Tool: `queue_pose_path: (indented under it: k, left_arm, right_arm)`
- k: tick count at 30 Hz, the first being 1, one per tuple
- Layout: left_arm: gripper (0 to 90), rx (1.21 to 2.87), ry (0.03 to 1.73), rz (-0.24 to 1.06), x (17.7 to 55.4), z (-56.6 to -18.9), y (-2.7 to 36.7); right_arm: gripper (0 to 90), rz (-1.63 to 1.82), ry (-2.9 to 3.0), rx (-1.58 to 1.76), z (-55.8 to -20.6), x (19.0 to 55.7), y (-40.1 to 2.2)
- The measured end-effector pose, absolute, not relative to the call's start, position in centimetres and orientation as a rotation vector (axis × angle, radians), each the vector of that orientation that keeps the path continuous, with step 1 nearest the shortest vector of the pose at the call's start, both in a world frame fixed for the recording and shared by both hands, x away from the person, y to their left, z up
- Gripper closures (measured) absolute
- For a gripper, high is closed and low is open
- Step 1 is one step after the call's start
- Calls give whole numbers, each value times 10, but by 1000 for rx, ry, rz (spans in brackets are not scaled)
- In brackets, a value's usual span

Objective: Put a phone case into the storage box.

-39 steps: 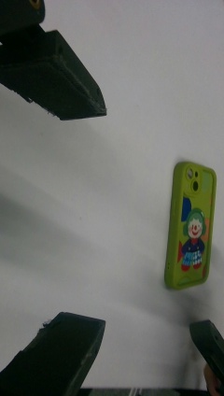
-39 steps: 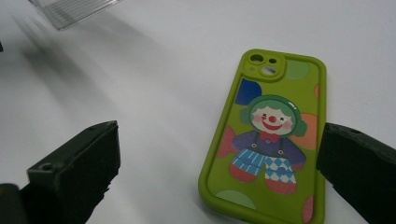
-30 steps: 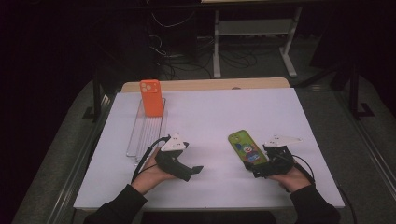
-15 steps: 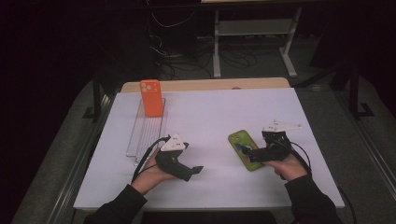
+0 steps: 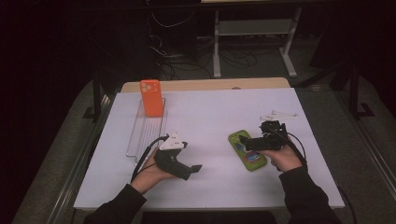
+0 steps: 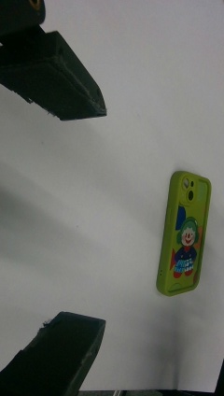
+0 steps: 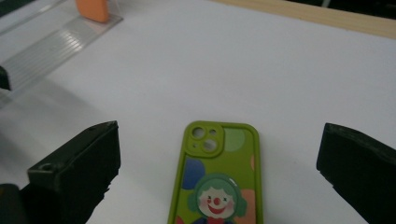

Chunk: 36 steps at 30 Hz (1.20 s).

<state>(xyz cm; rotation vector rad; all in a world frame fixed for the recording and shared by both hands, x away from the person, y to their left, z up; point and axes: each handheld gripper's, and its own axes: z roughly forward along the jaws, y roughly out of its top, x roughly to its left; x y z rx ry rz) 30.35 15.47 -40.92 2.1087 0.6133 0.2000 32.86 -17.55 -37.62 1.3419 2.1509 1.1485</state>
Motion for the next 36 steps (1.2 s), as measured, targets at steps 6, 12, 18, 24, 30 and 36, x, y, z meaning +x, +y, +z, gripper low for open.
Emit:
queue_pose_path:
  k: [6,12,18,24,30,36]
  left_arm:
    - [5,2110,615,201,304,-409,155]
    - [5,2113,614,204,304,-409,155]
    - [5,2114,616,204,304,-410,155]
    - [5,2121,612,207,304,-410,155]
    - [5,2122,613,206,304,-410,155]
    - [5,2129,611,207,304,-411,155]
  right_arm:
    - [0,1084,2137,1364,-379,330,-176]
    - [0,1063,2146,1382,-382,331,-176]
    - [0,1006,2192,1403,-390,332,-174]
    - [0,972,2213,1407,-394,332,-173]
    - [0,945,2242,1429,-401,331,-171]
    - [0,925,2265,1431,-406,331,-169]
